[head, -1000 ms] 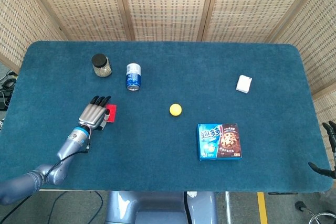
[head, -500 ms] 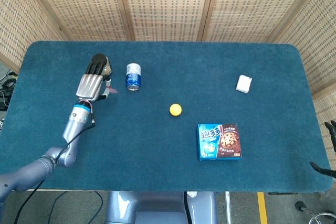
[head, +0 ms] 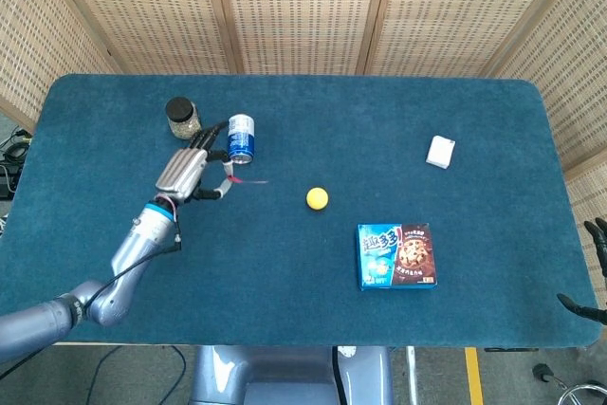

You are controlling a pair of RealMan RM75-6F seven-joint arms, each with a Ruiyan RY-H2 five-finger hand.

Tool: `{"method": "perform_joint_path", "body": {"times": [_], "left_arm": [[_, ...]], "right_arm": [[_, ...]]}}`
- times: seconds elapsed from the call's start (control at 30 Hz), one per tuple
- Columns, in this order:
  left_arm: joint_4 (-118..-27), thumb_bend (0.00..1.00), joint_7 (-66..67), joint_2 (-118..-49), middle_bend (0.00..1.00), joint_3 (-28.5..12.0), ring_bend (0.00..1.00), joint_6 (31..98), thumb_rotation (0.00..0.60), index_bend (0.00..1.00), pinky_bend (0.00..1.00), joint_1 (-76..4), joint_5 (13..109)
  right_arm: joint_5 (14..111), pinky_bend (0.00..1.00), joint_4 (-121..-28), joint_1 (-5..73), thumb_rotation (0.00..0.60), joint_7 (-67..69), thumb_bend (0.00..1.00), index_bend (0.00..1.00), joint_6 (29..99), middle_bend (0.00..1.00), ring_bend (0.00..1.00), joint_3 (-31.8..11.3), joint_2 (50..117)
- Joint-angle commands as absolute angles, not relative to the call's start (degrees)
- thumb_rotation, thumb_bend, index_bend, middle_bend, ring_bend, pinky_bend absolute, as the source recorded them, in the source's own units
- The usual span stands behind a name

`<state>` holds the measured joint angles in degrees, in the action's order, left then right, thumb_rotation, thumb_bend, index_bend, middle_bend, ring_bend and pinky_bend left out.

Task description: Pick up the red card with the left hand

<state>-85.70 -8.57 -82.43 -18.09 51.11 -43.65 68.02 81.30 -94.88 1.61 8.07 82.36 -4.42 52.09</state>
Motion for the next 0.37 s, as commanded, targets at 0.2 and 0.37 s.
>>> {"method": "perform_joint_path", "body": {"times": [0.2, 0.37], "left_arm": [[-101.7, 0.41, -19.6, -70.6, 0.00, -12.1, 0.00, 40.1, 0.600, 0.67, 0.00, -42.1, 75.4], [-103.7, 0.42, -20.5, -69.7, 0.00, -11.2, 0.00, 39.2, 0.600, 0.68, 0.00, -42.6, 76.5]], "right_arm": [[81.9, 0.00, -95.5, 1.2, 0.600, 7.5, 0.00, 0.00, 83.2, 0.00, 0.00, -4.2, 52.0], [81.9, 0.00, -95.4, 1.1, 0.600, 7.5, 0.00, 0.00, 83.5, 0.00, 0.00, -4.1, 52.0]]}}
